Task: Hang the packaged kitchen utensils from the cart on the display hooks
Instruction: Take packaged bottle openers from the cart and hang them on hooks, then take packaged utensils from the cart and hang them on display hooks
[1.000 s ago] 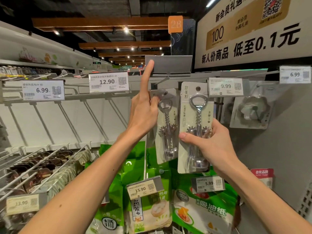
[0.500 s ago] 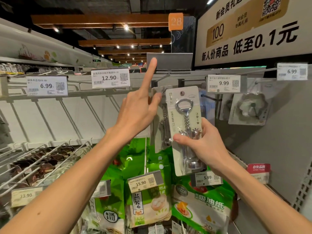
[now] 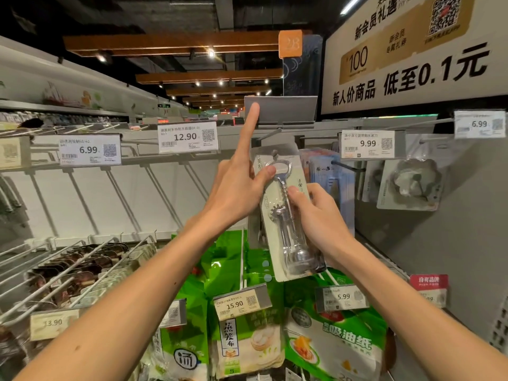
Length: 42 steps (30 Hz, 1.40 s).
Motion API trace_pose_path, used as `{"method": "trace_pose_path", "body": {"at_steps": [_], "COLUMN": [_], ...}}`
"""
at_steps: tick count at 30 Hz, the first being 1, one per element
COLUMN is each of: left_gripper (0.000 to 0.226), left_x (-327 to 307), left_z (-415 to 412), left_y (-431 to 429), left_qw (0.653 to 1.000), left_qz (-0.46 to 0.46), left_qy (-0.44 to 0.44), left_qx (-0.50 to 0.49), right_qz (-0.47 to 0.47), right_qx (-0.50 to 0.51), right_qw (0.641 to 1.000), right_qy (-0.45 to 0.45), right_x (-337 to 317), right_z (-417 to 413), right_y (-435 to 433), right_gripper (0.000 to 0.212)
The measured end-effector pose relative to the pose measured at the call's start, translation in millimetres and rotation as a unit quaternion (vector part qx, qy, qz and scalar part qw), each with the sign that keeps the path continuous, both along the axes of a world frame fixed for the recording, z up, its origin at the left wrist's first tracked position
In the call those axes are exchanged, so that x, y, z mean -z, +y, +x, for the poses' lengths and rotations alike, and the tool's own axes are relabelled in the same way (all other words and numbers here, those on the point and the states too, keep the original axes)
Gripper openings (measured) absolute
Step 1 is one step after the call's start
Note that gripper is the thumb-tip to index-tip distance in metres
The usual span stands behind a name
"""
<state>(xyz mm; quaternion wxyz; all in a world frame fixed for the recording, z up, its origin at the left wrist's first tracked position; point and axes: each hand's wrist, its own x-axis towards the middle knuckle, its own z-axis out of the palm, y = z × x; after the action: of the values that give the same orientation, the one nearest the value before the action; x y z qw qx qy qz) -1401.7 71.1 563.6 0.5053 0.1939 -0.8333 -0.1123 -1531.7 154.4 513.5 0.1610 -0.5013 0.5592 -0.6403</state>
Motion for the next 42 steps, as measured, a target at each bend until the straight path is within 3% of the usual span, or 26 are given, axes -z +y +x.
{"method": "trace_pose_path", "body": {"at_steps": [3, 6, 9, 12, 14, 20, 22, 25, 28, 32, 36, 42], "left_gripper": [0.095, 0.095, 0.089, 0.061, 0.054, 0.073, 0.067, 0.040, 0.026, 0.013, 0.033, 0.040], "left_x": [6.7, 29.2, 67.8, 92.7, 96.4, 86.2, 86.1, 85.7, 85.9, 89.2, 98.3, 153.9], "left_z": [-3.1, -2.5, -0.7, -5.7, -12.7, -22.4, -20.5, -11.6, 6.6, 51.1, 123.2, 293.2], "left_y": [-3.6, 2.6, 12.9, 6.4, -1.5, -16.7, -21.2, -25.2, -28.5, -17.3, 24.1, 98.5], "left_qw": [0.999, 0.997, 0.983, 0.964, 0.961, 0.957, 0.955, 0.956, 0.958, 0.969, 0.959, 0.878], "left_qz": [-0.030, -0.010, 0.144, 0.252, 0.264, 0.271, 0.279, 0.276, 0.267, 0.190, 0.137, 0.144], "left_qy": [-0.004, 0.052, 0.113, 0.089, 0.086, 0.046, 0.038, 0.031, 0.014, -0.059, -0.176, -0.363], "left_qx": [-0.026, -0.050, -0.008, 0.004, -0.017, -0.096, -0.095, -0.092, -0.103, -0.149, -0.174, -0.277], "right_qz": [0.012, -0.005, -0.052, -0.077, -0.075, -0.048, -0.026, 0.015, 0.018, -0.028, -0.011, 0.036], "right_qx": [-0.007, -0.015, 0.012, 0.042, 0.052, 0.058, 0.059, 0.072, 0.113, 0.074, -0.036, -0.178], "right_qw": [1.000, 1.000, 0.998, 0.992, 0.992, 0.993, 0.994, 0.989, 0.982, 0.987, 0.989, 0.968], "right_qy": [-0.004, -0.011, 0.037, 0.089, 0.089, 0.092, 0.093, 0.129, 0.153, 0.140, 0.145, 0.173], "right_x": [3.1, 15.7, 38.1, 51.0, 52.7, 49.6, 50.3, 58.0, 65.6, 72.9, 103.1, 188.2], "right_z": [-1.7, -2.8, -3.3, -4.6, -6.7, -12.4, -16.2, -18.4, -15.6, 5.5, 65.6, 216.0], "right_y": [-5.4, -6.5, -8.3, -16.5, -25.9, -45.2, -47.4, -43.1, -28.4, 0.2, 22.4, 35.4], "right_gripper": [0.015, 0.019, 0.040, 0.052, 0.052, 0.054, 0.056, 0.058, 0.043, 0.013, 0.009, 0.016]}}
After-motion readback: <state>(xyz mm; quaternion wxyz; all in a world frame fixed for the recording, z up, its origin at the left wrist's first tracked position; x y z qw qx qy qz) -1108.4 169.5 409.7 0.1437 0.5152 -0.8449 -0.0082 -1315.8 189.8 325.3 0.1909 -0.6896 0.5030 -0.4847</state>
